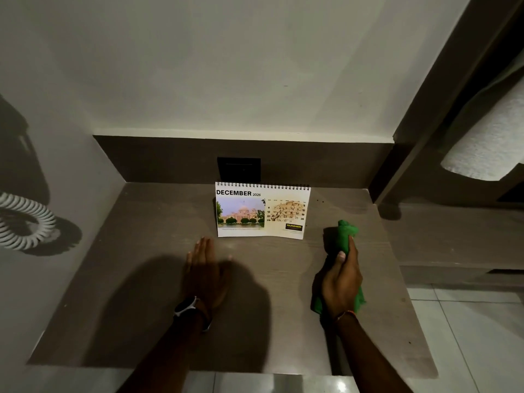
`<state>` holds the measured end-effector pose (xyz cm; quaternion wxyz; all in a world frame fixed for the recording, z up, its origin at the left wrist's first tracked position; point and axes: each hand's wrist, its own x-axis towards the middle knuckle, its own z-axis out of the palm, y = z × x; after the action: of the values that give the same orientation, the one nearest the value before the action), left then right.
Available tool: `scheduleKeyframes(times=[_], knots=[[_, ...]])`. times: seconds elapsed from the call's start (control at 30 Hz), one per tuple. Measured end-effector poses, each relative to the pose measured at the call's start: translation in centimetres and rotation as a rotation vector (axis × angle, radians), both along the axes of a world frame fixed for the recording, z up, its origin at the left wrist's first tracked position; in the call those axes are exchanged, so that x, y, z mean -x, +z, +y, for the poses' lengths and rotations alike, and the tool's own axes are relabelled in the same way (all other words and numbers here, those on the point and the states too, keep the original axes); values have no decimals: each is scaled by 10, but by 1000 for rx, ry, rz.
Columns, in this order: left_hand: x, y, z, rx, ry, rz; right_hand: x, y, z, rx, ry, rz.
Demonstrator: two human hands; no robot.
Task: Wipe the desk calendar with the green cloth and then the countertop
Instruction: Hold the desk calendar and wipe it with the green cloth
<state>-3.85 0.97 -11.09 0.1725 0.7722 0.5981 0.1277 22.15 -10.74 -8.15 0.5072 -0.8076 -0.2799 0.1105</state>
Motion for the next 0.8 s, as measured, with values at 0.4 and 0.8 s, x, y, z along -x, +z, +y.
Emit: scheduleKeyframes(times=[0.4,0.8], knots=[[-21,10,83,132,40,-825,39,-2,48,-287,-135,87],[-59,17,134,92,83,-977,63,16,85,-337,-103,-9]])
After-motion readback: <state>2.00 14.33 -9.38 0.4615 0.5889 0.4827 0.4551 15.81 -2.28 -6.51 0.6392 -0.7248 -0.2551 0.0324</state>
